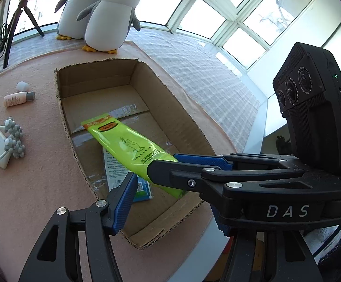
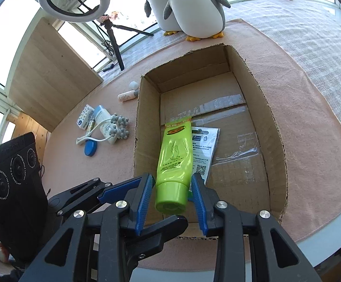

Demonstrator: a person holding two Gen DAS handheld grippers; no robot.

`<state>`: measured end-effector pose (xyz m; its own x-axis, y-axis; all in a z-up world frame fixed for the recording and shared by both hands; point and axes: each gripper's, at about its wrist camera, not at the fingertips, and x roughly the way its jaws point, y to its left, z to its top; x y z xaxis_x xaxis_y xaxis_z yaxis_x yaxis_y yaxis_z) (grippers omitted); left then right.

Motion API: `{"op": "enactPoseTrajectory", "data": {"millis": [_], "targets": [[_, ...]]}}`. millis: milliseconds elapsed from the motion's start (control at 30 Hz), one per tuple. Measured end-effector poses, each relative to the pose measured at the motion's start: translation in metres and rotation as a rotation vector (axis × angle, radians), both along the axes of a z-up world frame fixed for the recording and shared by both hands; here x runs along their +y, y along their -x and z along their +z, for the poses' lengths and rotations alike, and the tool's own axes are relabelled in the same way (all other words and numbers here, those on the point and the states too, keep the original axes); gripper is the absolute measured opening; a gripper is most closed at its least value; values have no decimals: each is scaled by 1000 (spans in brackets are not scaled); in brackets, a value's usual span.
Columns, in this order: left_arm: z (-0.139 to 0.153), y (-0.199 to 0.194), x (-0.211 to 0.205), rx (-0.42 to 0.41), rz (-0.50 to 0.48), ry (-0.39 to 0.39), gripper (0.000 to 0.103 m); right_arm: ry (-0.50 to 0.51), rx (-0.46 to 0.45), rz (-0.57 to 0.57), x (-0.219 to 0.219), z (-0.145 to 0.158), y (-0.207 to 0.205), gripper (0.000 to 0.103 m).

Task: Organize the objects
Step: 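Carry the green tube into the cardboard box and open the right gripper, then move the left gripper to the white massage roller's handle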

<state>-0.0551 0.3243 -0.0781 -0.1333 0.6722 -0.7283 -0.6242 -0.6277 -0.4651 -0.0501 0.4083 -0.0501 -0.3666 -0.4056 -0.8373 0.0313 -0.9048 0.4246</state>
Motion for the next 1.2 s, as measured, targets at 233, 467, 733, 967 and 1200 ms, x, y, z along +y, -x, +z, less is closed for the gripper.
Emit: {"op": "enactPoseTrajectory", "data": {"millis": [233,467,733,967,1200], "targets": [[-1,4,-18,-7,36,1,64,-17,16,-13,-3,2,-1,45],[-1,2,-52,-11,82,9,64,-17,32,19,-25,6,-4,45],[-5,1,-109,-23,178,23,64,-15,35,83,-65,6,-4,45],[-11,12,-174,-31,293,48,64,-4,20,123,-94,2,-6,45],[-18,45,-222,-41,401,83,64,6,1,131,-113,-2,-10,45]]}}
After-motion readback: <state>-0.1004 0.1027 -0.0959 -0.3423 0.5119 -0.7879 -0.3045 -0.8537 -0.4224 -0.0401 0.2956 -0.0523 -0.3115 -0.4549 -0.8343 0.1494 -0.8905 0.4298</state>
